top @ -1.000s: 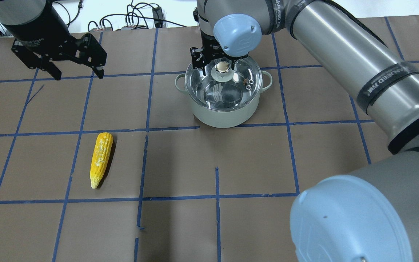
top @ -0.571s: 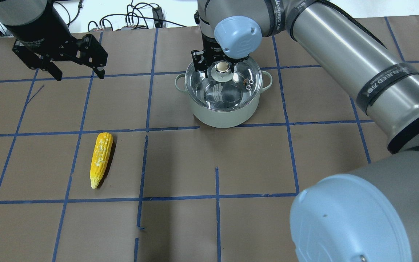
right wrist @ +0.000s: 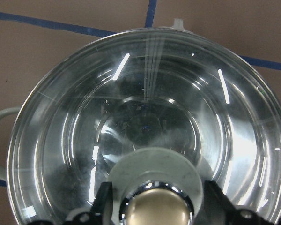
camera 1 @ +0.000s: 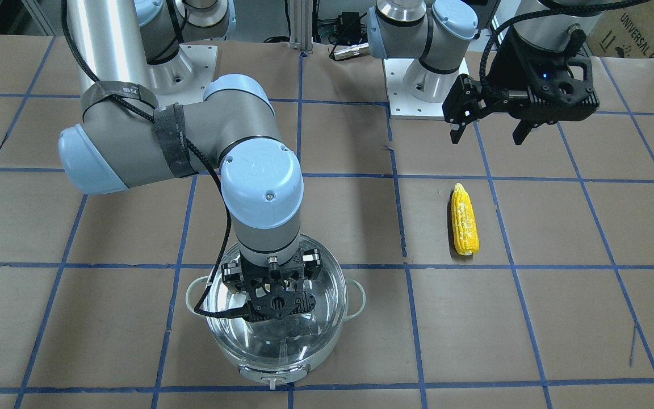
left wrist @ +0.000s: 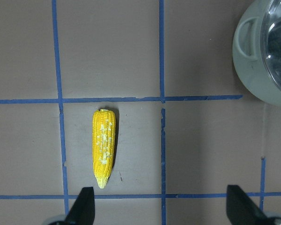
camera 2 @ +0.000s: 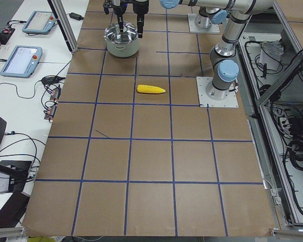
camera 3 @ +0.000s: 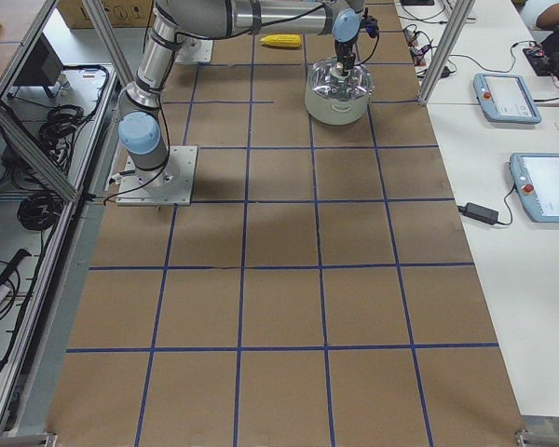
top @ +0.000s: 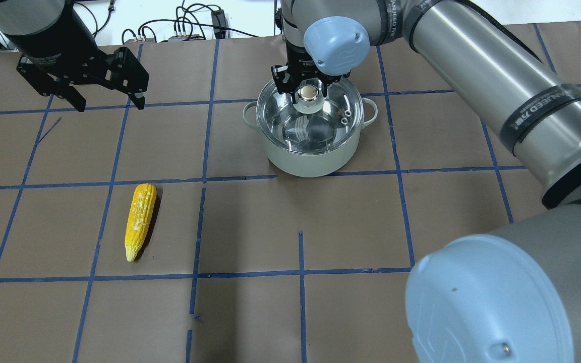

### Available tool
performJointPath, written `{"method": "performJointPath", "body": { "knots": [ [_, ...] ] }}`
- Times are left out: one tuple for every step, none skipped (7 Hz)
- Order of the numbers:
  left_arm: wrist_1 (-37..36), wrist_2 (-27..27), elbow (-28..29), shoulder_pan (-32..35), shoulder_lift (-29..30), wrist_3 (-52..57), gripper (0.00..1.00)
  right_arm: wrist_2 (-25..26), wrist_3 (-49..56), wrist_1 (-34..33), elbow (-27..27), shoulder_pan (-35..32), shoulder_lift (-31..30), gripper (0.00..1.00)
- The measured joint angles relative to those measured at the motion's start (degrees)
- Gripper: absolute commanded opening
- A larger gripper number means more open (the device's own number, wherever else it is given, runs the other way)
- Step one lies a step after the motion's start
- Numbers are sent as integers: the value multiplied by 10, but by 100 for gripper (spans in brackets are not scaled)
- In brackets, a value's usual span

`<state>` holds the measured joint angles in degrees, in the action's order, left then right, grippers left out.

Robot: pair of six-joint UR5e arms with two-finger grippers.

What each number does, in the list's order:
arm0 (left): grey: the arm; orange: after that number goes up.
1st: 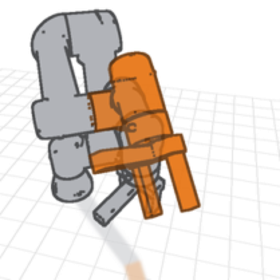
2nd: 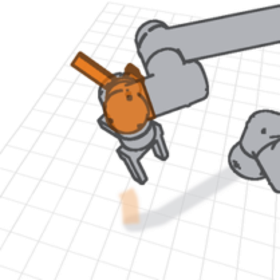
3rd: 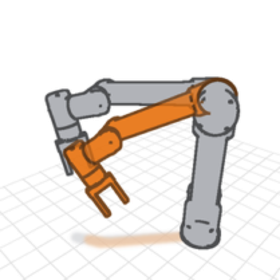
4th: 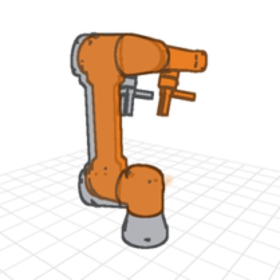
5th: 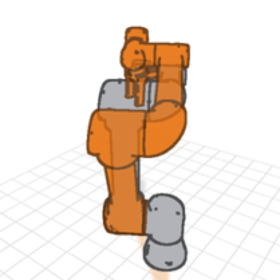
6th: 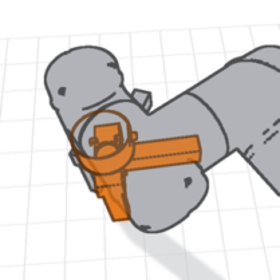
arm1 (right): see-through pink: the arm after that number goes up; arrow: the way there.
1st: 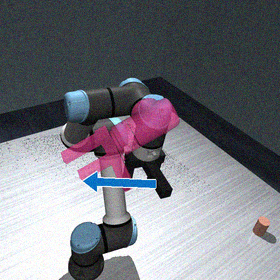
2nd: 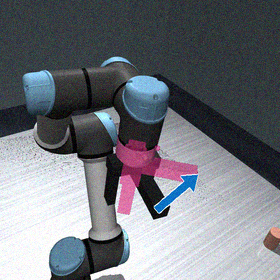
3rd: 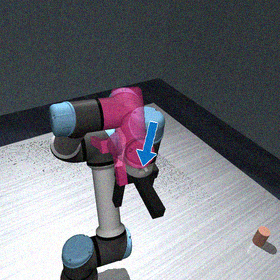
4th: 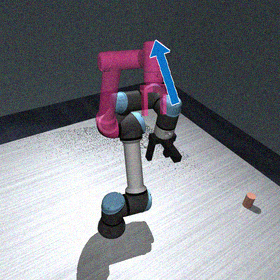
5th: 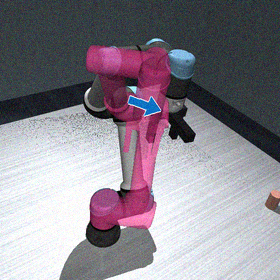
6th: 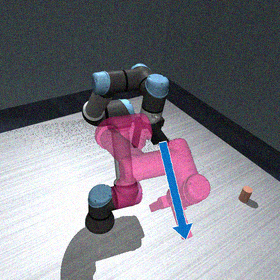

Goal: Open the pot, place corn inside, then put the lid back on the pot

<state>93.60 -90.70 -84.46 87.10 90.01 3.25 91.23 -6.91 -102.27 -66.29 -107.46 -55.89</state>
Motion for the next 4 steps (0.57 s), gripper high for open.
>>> {"method": "performJointPath", "body": {
  "knots": [
    [0,0,0,0,0,0,100,0,4,0,1,2,0,64],
    [0,0,0,0,0,0,100,0,7,0,1,2,0,63],
    [0,0,0,0,0,0,100,0,8,0,1,1,0,60],
    [0,0,0,0,0,0,100,0,7,-1,1,-1,0,52]
  ]
}}
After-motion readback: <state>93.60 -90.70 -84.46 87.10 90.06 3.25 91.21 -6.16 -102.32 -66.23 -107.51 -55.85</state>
